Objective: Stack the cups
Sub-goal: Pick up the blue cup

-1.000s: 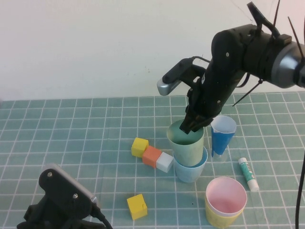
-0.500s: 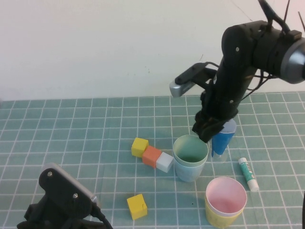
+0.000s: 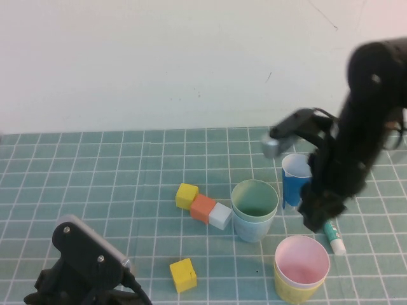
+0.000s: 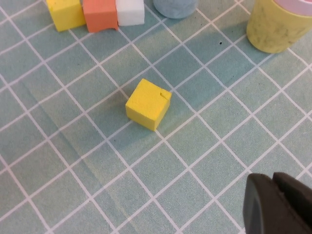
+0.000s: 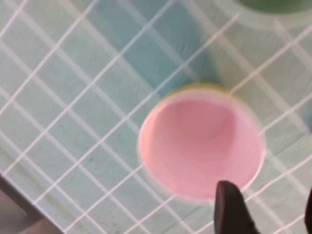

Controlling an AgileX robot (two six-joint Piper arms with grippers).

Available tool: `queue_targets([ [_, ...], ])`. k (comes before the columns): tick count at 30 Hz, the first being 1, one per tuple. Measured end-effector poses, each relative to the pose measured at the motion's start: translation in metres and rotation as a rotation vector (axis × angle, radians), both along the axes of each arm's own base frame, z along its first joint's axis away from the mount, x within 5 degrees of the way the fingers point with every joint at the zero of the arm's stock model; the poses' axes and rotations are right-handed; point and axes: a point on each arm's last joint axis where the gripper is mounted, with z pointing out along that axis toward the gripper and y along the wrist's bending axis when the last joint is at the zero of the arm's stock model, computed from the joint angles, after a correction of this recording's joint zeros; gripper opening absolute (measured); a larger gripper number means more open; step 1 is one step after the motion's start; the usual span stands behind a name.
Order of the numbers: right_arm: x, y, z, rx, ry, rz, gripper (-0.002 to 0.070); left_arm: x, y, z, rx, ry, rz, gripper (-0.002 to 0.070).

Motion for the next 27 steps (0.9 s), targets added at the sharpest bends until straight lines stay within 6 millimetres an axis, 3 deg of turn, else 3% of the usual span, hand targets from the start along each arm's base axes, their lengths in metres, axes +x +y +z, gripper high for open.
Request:
queue_targets([
  [4, -0.035, -0.017, 0.005, 0.056, -0.088, -0.047, 0.0312, 0.0, 0.0, 0.0, 0.0, 0.0, 0.0, -0.0001],
  [8, -0.045, -0.022, 0.017, 0.127, -0.216, -0.066, 0.0311, 0.0, 0.0, 0.001, -0.005, -0.007, -0.002, -0.0001],
  [16, -0.028, -0.009, 0.009, 0.145, -0.177, 0.039, 0.0317, 0.001, -0.001, 0.001, -0.012, -0.014, -0.004, -0.0001],
  [21, -0.012, 0.008, 0.01, 0.23, -0.147, 0.064, 0.0379, 0.001, -0.001, 0.001, -0.012, -0.014, -0.004, -0.0001],
  [27, 0.009, 0.02, 0.001, 0.199, -0.071, 0.083, 0.0417, 0.001, -0.001, 0.001, -0.012, -0.014, -0.004, -0.0001],
])
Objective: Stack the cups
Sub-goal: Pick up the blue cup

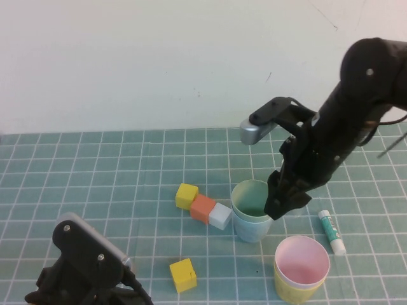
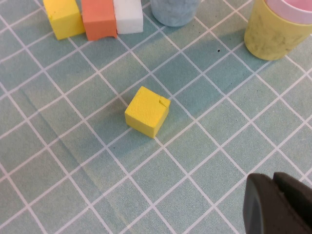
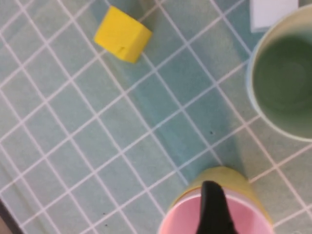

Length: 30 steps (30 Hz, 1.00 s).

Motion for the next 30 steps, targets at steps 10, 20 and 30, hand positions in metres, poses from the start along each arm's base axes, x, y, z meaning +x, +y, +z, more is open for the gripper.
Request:
queue_targets([
  [10, 0.037, 0.011, -0.019, -0.071, -0.033, -0.059, 0.0391, 0.0, 0.0, 0.0, 0.0, 0.0, 0.0, -0.0001],
  [20, 0.046, 0.015, -0.042, -0.084, 0.024, -0.137, 0.0389, 0.0, 0.0, 0.0, 0.003, -0.006, -0.003, -0.0001],
  [30, 0.053, 0.017, -0.055, -0.081, 0.016, -0.18, 0.0389, 0.001, 0.0, 0.0, 0.01, -0.014, -0.006, -0.0001],
])
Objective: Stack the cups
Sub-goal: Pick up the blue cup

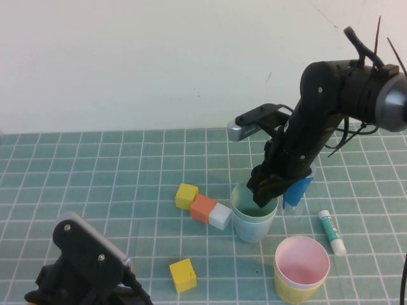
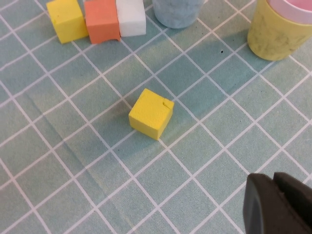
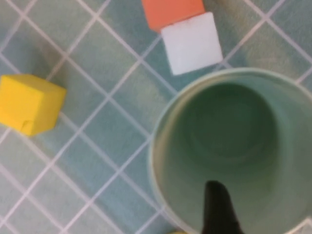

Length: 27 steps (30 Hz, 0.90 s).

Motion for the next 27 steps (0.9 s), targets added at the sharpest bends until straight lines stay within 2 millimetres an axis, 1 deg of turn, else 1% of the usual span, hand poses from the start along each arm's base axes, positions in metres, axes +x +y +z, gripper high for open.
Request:
queue_targets([
  [2, 0.003, 0.0, -0.003, 0.002, -0.009, -0.014, 0.0389, 0.0, 0.0, 0.0, 0.0, -0.001, 0.0, -0.0001],
  [7, 0.01, 0.001, -0.023, -0.007, -0.003, -0.038, 0.0388, 0.0, 0.0, 0.0, 0.002, -0.002, -0.001, -0.0001],
  [11, 0.013, 0.002, -0.033, -0.008, -0.006, -0.047, 0.0388, 0.0, 0.0, 0.0, 0.001, -0.004, -0.002, -0.0001],
  [14, 0.014, 0.003, -0.036, -0.006, -0.001, -0.049, 0.0382, 0.0, 0.0, 0.0, 0.002, -0.005, -0.002, -0.0001],
  [16, 0.015, 0.003, -0.038, -0.003, 0.0, -0.052, 0.0338, 0.0, 0.0, 0.0, 0.002, -0.005, -0.002, -0.0001],
  [18, 0.015, 0.004, -0.04, -0.003, -0.001, -0.053, 0.0256, 0.0, 0.0, 0.0, 0.002, -0.005, -0.002, -0.0001],
  [20, 0.017, 0.004, -0.047, -0.005, 0.002, -0.055, 0.0134, 0.0, 0.0, 0.0, 0.0, -0.006, -0.002, -0.0001],
  [22, 0.018, 0.005, -0.047, 0.002, -0.008, -0.057, 0.0064, 0.0, 0.0, 0.0, 0.0, -0.006, -0.002, -0.0001],
  [23, 0.019, 0.006, -0.046, 0.006, -0.004, -0.053, 0.0047, 0.0, 0.0, 0.0, 0.0, -0.006, -0.002, -0.0001],
  [27, 0.02, 0.01, -0.036, 0.018, 0.015, 0.009, 0.0041, 0.0, 0.0, 0.0, 0.0, -0.006, -0.002, -0.0001],
])
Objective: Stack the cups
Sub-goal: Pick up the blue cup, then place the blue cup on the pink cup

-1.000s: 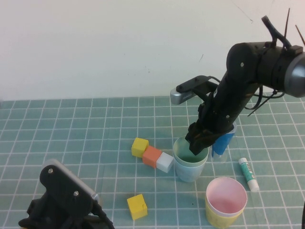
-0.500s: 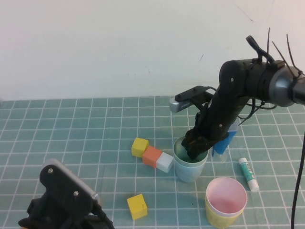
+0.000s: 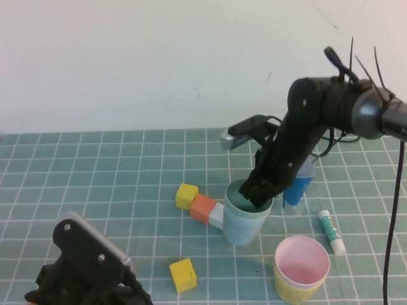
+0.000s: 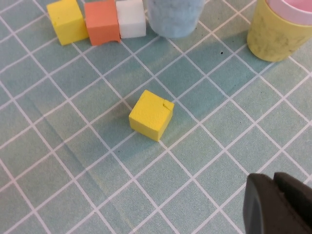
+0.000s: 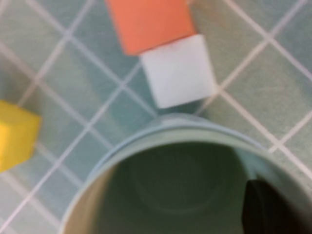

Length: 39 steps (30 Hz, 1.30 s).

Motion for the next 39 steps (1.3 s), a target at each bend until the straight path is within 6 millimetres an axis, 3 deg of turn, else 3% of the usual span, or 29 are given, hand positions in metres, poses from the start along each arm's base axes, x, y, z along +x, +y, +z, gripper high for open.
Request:
queue_targets([
  [4, 0.0, 0.002, 0.033, 0.022, -0.017, 0.076, 0.0041, 0.0, 0.0, 0.0, -0.004, 0.002, 0.001, -0.0001],
  [8, -0.014, -0.003, 0.093, 0.049, -0.081, 0.156, 0.004, 0.0, 0.0, 0.0, -0.008, 0.007, 0.003, -0.0001],
  [12, -0.044, -0.023, 0.164, 0.035, -0.22, 0.206, 0.004, 0.0, 0.0, 0.0, -0.011, 0.01, 0.005, -0.0001],
  [16, -0.09, -0.053, 0.2, -0.016, -0.289, 0.197, 0.004, 0.0, 0.0, 0.0, -0.012, 0.011, 0.005, -0.0001],
  [20, -0.131, -0.077, 0.186, -0.05, -0.268, 0.159, 0.004, 0.0, -0.001, 0.0, -0.013, 0.009, 0.005, -0.0001],
  [24, -0.143, -0.084, 0.157, -0.047, -0.281, 0.121, 0.004, 0.0, -0.001, 0.0, -0.015, 0.008, 0.004, -0.0001],
  [28, -0.14, -0.083, 0.134, -0.064, -0.242, 0.115, 0.004, 0.0, -0.001, 0.0, -0.015, 0.008, 0.004, -0.0001],
  [39, -0.112, -0.07, 0.085, -0.095, -0.18, 0.108, 0.004, 0.0, -0.001, 0.0, -0.016, 0.01, 0.005, -0.0002],
])
